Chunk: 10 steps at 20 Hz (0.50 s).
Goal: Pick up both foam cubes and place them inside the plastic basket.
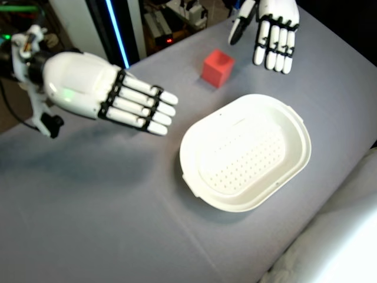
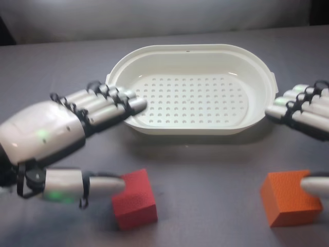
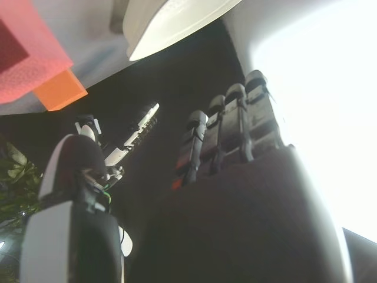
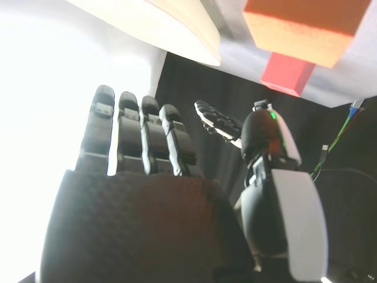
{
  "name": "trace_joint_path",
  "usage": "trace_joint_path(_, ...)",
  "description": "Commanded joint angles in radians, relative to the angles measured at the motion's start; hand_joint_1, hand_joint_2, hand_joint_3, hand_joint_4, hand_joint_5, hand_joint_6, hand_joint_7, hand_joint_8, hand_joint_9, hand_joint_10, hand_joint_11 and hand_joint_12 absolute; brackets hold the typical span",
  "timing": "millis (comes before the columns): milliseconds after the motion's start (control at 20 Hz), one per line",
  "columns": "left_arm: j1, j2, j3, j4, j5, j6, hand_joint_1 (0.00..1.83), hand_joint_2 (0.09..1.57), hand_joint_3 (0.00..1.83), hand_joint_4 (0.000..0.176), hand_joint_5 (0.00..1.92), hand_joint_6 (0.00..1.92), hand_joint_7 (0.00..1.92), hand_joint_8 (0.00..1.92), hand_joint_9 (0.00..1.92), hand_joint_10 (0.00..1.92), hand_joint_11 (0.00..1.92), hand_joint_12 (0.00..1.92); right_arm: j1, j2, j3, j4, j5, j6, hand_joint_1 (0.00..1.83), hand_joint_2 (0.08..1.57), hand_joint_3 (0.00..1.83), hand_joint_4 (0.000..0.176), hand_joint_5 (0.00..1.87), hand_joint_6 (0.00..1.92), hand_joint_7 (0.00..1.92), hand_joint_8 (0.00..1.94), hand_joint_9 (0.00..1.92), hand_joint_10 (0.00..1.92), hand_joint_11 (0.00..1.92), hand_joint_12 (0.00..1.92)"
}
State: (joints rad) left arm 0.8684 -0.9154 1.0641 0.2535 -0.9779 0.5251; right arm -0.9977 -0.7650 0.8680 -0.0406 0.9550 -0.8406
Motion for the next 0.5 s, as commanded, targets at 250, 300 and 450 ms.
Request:
trace_joint_path(250,0.008,-0.051,0.015,0.042,-0.04,-0.079,0.45,1.08,0.0,0.011,0.0,0.0,0.01,0.0,0.05,0.02,0.0,1.09,-0.032,-0.058,0.019,-0.027,0.049,0.072,0.57,1.05,0.0,0.0,0.0,0.0,0.0,0.0,0.03,0.01,0.02,0.01)
trace_joint_path(300,0.008,-0.069,0.024,0.046,-0.015,-0.082,0.51,1.06,0.0,0.002,0.0,0.0,0.02,0.01,0.08,0.03,0.0,1.13,-0.032,-0.072,0.028,-0.028,0.029,0.072,0.6,1.04,0.0,0.0,0.0,0.0,0.0,0.0,0.02,0.01,0.01,0.01)
trace_joint_path(450,0.008,-0.114,0.054,0.05,0.02,-0.106,0.6,1.02,0.0,0.009,0.0,0.0,0.04,0.0,0.14,0.04,0.0,1.26,-0.031,-0.106,0.056,-0.027,-0.007,0.084,0.69,1.03,0.0,0.0,0.0,0.0,0.01,0.0,0.05,0.02,0.01,0.19)
